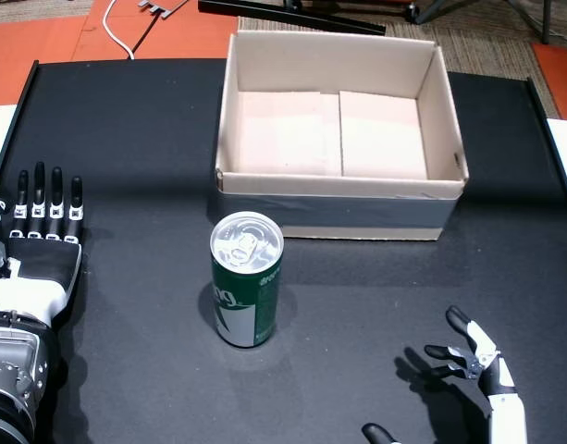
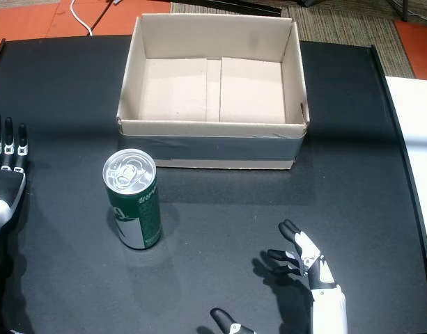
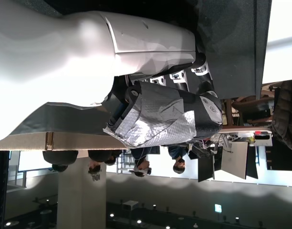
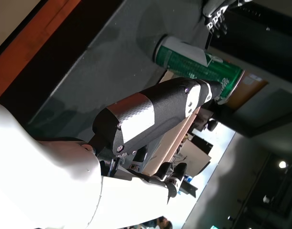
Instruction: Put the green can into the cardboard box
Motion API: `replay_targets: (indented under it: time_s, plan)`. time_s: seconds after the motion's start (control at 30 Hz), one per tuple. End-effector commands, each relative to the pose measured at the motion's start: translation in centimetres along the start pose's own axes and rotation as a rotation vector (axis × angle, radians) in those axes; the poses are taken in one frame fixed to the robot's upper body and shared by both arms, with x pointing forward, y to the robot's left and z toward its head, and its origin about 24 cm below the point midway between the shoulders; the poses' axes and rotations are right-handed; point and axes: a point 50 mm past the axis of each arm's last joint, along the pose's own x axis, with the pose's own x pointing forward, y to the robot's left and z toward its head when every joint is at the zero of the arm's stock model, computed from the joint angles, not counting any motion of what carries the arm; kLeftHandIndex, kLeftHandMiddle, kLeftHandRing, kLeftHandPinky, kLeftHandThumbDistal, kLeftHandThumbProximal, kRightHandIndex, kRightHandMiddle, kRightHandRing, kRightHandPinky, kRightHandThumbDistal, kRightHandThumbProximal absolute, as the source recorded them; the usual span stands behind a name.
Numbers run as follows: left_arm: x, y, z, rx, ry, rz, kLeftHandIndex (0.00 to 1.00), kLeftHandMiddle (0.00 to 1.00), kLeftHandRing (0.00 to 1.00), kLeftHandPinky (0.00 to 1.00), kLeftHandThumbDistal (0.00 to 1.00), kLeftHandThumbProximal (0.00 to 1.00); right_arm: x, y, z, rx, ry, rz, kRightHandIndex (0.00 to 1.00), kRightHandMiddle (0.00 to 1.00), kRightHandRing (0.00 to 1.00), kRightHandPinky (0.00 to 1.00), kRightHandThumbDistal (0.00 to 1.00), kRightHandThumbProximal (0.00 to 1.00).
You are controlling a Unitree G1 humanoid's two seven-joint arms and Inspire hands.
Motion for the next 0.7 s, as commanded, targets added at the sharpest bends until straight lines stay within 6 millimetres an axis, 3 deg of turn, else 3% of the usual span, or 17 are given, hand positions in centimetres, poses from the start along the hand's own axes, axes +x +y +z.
replay_targets:
  time_s: [0.0, 0.23, 0.27, 0.37, 0.53, 0.67]
  plan:
    - [-0.9, 2.2, -0.2, 0.011, 0.022, 0.093, 0.51, 0.54, 0.65, 0.80, 0.00, 0.59, 0.0, -0.5, -0.1, -0.006, 0.008, -0.033, 0.53, 0.68, 0.80, 0.91, 1.00, 0.57]
    - [-0.9, 2.1, -0.3, 0.016, 0.022, 0.086, 0.52, 0.56, 0.67, 0.81, 0.00, 0.61, 0.0, -0.5, -0.1, 0.011, 0.014, -0.019, 0.56, 0.71, 0.82, 0.92, 1.00, 0.55]
    - [-1.0, 2.2, -0.4, 0.016, 0.023, 0.082, 0.52, 0.56, 0.67, 0.80, 0.00, 0.60, -0.2, -0.5, -0.2, 0.016, 0.040, -0.011, 0.61, 0.71, 0.84, 0.94, 1.00, 0.61]
    - [-1.0, 2.2, -0.5, 0.012, 0.026, 0.084, 0.52, 0.55, 0.66, 0.80, 0.00, 0.59, -0.2, -0.5, -0.5, 0.061, 0.123, 0.035, 0.71, 0.77, 0.90, 0.93, 1.00, 0.57]
    - [-0.9, 2.1, -0.7, 0.020, 0.026, 0.097, 0.50, 0.53, 0.64, 0.80, 0.00, 0.60, 2.4, -0.7, -1.0, 0.013, 0.086, 0.133, 0.74, 0.82, 0.89, 0.92, 1.00, 0.61]
    - [-0.9, 2.1, -0.8, 0.020, 0.027, 0.103, 0.53, 0.56, 0.65, 0.80, 0.00, 0.60, 4.5, -1.2, -1.2, 0.026, 0.081, 0.226, 0.78, 0.87, 0.91, 0.94, 1.00, 0.57]
